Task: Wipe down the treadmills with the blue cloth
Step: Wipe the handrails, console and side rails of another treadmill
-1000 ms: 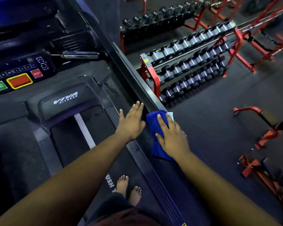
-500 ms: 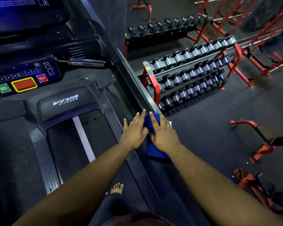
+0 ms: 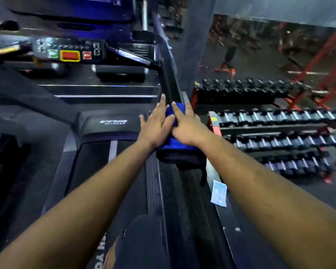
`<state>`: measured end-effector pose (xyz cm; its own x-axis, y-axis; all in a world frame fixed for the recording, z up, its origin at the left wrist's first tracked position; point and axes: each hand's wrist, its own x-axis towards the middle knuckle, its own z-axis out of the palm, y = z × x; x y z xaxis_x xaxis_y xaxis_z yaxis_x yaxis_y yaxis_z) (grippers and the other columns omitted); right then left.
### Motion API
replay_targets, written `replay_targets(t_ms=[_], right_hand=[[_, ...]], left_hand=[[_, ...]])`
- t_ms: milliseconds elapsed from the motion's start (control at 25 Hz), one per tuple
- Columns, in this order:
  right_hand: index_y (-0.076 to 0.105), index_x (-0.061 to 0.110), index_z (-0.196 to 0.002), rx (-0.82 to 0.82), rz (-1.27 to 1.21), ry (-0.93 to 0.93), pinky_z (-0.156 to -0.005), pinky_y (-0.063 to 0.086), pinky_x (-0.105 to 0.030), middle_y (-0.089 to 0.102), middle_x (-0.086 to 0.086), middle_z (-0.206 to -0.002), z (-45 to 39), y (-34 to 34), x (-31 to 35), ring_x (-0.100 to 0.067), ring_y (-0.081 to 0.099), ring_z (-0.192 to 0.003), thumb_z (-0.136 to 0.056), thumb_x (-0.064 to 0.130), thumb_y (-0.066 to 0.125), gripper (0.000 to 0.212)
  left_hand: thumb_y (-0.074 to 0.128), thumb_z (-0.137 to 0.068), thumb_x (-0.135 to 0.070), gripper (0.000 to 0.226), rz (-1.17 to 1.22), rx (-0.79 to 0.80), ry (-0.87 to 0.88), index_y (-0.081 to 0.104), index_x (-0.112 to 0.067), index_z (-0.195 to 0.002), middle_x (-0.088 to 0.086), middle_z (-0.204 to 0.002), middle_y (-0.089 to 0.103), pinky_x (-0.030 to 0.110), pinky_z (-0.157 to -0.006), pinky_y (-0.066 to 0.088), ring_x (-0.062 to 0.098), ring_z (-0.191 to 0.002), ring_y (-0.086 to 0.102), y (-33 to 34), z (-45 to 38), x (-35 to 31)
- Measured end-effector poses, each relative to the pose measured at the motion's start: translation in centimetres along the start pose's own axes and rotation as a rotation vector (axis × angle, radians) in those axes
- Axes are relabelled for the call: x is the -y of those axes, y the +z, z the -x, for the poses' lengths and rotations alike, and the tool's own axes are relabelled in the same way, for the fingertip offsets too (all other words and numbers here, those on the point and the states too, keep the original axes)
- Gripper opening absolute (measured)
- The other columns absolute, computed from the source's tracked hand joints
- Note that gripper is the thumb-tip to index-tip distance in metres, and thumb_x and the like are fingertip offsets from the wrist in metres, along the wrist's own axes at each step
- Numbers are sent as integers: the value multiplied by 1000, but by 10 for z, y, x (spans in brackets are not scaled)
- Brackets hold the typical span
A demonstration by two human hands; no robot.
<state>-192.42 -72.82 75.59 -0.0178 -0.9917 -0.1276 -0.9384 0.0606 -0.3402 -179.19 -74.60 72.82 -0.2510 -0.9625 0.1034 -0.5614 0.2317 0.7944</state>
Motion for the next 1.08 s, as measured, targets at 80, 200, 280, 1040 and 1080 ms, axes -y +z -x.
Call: replay_targets(t_ms=[80,200,280,1040,1080], right_hand=[[7,38,-156,-43,-37,-95,-123,11,-46,-10,-10,-166,17,10,-10,-39,8,-150,-95,45,44,72],[19,31,-157,-110,-240,-219,-122,13,-42,-3,-16,-165,80,22,-32,-38,12,-150,-98,38,47,65],[20,29,-156,-143,-263,-326,-121,21,-44,1,-17,-165,116,37,-47,-40,21,-147,-98,28,51,66],[15,37,-155,-80,-889,-303,-117,2,-27,4,2,-166,116,38,-83,-12,1,-152,-103,41,40,57],[16,35,-155,-37,-961,-278,-115,-1,-24,5,4,-166,105,43,-74,-10,-1,-152,-104,42,39,56]], left_hand=[[30,-78,-58,90,109,-97,-53,7,-25,-158,-4,-159,35,58,-121,1,16,-148,26,20,21,1],[32,-70,-67,98,222,-164,-72,17,-25,-158,-4,-155,41,52,-122,14,15,-145,34,40,73,-20],[30,-70,-69,97,106,-178,-108,18,-28,-157,-6,-157,38,52,-122,14,14,-146,32,39,94,-36],[43,-96,-31,60,260,-453,-307,34,-13,-152,9,-155,38,33,-120,23,23,-143,35,64,87,-93],[41,-100,-26,54,232,-470,-304,34,-12,-152,10,-155,36,30,-119,20,21,-144,32,68,81,-88]])
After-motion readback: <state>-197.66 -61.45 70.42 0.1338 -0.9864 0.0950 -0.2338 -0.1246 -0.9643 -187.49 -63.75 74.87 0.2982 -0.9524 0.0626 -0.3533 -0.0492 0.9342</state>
